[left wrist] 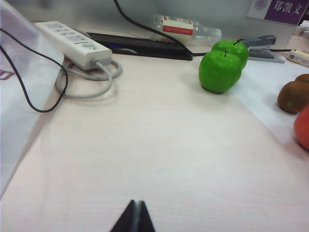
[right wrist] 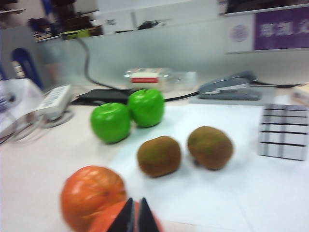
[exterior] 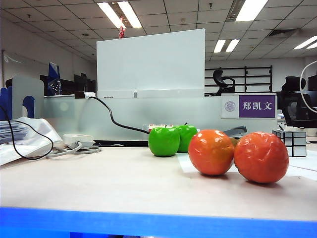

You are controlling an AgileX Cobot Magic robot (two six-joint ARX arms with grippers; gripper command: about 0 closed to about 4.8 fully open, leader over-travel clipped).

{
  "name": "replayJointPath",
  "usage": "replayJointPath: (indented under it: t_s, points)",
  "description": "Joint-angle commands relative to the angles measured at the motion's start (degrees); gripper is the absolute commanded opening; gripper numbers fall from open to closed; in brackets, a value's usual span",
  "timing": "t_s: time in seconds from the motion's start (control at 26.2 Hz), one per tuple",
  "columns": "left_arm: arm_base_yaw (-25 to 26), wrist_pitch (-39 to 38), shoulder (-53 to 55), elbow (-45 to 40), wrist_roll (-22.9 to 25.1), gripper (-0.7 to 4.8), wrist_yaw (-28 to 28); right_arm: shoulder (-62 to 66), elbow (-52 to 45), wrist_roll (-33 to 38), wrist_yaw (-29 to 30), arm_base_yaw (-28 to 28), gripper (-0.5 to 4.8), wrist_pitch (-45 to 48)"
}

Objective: Put the same fruits together.

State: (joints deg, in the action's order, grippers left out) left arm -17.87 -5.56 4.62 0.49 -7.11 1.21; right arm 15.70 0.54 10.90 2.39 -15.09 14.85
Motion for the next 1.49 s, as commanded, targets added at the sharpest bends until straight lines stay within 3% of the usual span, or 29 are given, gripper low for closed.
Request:
replayJointPath:
  t_s: [0.04, 1.49]
  points:
    - [0.0, 0.0, 0.0, 0.0, -0.4, -0.05, -0.2, 0.0, -0.4, 0.0, -1.9, 0.0, 0.22, -0.1]
    - [0.0, 0.0, 0.0, 0.0, -0.4, -0.05, 0.3, 0.0, -0.4, 0.0, -1.0, 0.0, 0.22, -0.1]
